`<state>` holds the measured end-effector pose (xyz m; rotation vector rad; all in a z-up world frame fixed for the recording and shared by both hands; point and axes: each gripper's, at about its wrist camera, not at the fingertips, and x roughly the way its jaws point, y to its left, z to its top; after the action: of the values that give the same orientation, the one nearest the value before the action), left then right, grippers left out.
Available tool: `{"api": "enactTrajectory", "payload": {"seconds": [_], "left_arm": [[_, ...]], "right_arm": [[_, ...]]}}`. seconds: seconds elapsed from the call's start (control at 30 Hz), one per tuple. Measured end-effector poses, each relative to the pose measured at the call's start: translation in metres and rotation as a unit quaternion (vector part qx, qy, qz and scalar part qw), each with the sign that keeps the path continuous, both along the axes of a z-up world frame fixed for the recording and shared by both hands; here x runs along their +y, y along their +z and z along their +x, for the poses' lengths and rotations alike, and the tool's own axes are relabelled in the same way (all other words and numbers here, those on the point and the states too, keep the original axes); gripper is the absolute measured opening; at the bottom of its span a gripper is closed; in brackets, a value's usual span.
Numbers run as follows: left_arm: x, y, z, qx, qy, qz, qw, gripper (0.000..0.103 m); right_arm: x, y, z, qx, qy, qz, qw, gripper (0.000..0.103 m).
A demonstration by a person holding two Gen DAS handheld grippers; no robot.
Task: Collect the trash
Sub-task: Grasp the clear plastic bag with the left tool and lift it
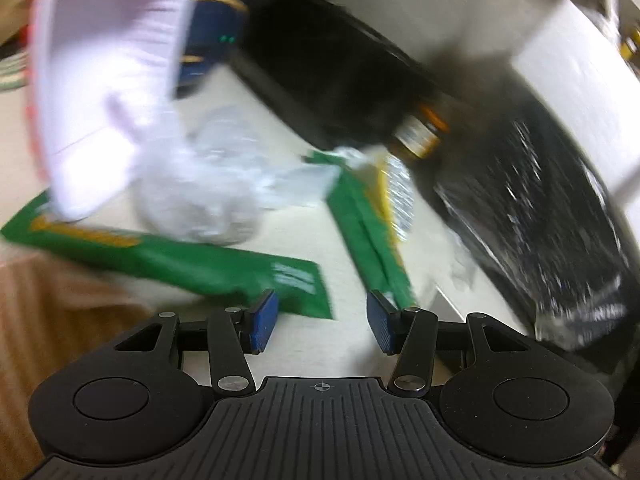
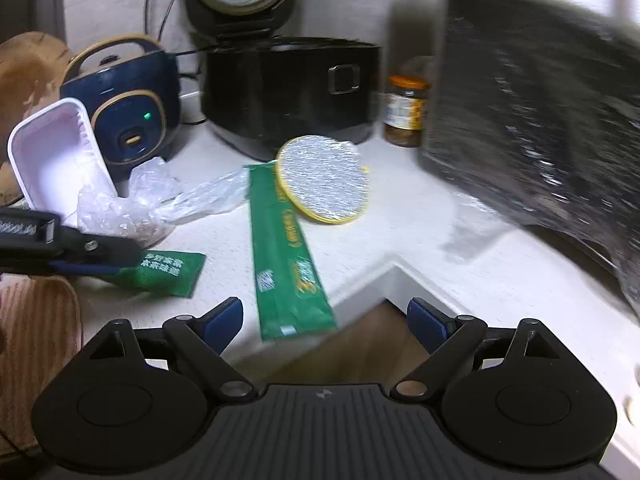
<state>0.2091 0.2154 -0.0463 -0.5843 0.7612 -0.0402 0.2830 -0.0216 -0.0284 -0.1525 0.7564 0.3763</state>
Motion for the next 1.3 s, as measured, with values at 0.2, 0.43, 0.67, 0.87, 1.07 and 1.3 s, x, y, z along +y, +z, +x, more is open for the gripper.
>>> {"api": "enactTrajectory", "payload": {"seconds": [0.2,0.43,0.67,0.87,1.07,1.3], "left_arm": [[0.014,0.009,-0.006,-0.001,0.056,0.025,0.9981,0.054],[-0.004,0.017,0.022,-0.025,0.034,0.053,0.9977,0.054],[0.026,0.008,0.029,-0.007,0.128,0.104,0.9863,0.054],[0.057,-0.012,0.053,0.006,0.165,0.104,0.9807,0.054],[0.045,-0.031,0.086,0.02,0.111,0.142,0.9834,0.054],[0.027,-0.042,0.097,0.029,0.058,0.147,0.987,0.042]], "right_arm": [[0.015,-0.02,0.024,0.004,0.042,0.017,0.999,0.09],[0.019,-0.033,0.032,0.057,0.104,0.074,0.99,0.089],[0.032,-0.035,0.015,0.057,0.156,0.071,0.984,0.089],[0.027,-0.034,0.017,0.042,0.12,0.054,0.99,0.089],[0.01,-0.034,0.02,0.038,0.081,0.049,0.995,0.089],[0.002,-0.037,0.02,0.039,0.06,0.037,0.997,0.089]]}}
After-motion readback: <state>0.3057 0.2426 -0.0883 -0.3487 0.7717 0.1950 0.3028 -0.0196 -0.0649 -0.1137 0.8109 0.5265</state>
